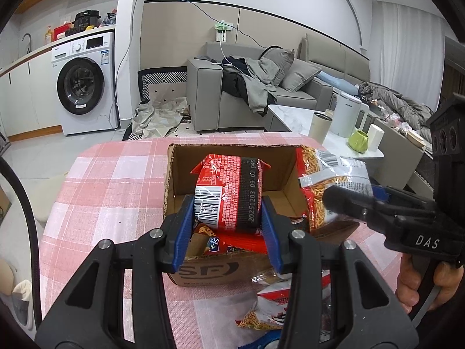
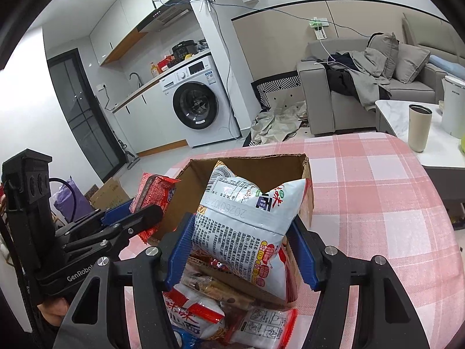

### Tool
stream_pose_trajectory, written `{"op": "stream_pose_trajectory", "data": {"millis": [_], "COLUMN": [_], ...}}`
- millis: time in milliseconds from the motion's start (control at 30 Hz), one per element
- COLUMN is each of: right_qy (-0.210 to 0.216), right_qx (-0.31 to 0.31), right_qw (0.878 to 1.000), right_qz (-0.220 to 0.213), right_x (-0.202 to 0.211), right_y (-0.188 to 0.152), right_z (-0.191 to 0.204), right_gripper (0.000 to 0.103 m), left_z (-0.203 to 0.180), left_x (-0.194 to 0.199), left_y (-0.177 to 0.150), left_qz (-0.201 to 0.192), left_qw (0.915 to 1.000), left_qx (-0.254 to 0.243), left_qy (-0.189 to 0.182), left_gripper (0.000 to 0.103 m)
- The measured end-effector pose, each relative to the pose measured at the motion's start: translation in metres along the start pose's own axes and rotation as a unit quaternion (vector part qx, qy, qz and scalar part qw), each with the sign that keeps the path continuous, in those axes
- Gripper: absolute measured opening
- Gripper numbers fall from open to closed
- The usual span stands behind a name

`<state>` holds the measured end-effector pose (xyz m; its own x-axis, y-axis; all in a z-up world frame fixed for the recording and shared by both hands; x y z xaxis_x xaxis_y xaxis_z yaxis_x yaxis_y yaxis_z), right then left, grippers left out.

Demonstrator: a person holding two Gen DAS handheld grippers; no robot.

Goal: Organize snacks
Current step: 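Lift both held bags and carry them over the cardboard box, then open both grippers to drop the bags into the box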

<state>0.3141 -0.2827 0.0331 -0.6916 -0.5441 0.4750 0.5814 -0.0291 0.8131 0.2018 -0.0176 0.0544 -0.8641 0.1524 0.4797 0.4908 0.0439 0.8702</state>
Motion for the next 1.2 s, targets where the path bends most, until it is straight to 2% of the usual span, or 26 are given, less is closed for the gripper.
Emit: {"op": "stream_pose_trajectory", "data": {"millis": [800, 1100, 1133, 1200], "right_qy": [-0.008, -0.004, -0.002, 0.006], "right_qx": [0.010, 0.020, 0.021, 0.025], "right_qw": [1.000, 0.999, 0.999, 0.999], "right_qz": [0.023, 0.027, 0.025, 0.021], "right_x": [-0.031, -0.035, -0.035, -0.033], "right_y": [0.000, 0.001, 0.001, 0.002], "right_z": [0.002, 0.005, 0.006, 0.009], "right_gripper": [0.064, 0.065, 0.065, 0.065], "left_z": [0.001, -0.002, -0.002, -0.002], "left_x": [-0.043, -0.047, -0.046, -0.043], "left_y": [-0.017, -0.015, -0.014, -0.013], "left_qz": [0.028, 0.024, 0.022, 0.021], "left_qw": [0.9993, 0.9990, 0.9991, 0.9993], "left_qx": [-0.016, -0.025, -0.025, -0.020], "left_qy": [0.017, 0.027, 0.027, 0.026], "left_gripper": [0.041, 0.041, 0.044, 0.057]}}
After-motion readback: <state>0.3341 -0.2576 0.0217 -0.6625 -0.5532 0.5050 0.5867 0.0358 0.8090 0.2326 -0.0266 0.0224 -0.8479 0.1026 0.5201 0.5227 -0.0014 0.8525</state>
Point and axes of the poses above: each gripper's, at about its wrist camera, not at the fingertips, and x roughly against the way its jaws point, z to its left, y to its top, the point moved 1 cm from there along -x, roughly the way its jaws point, and after that the axes turned 5 degrees about -z, right-handed, at the moved point
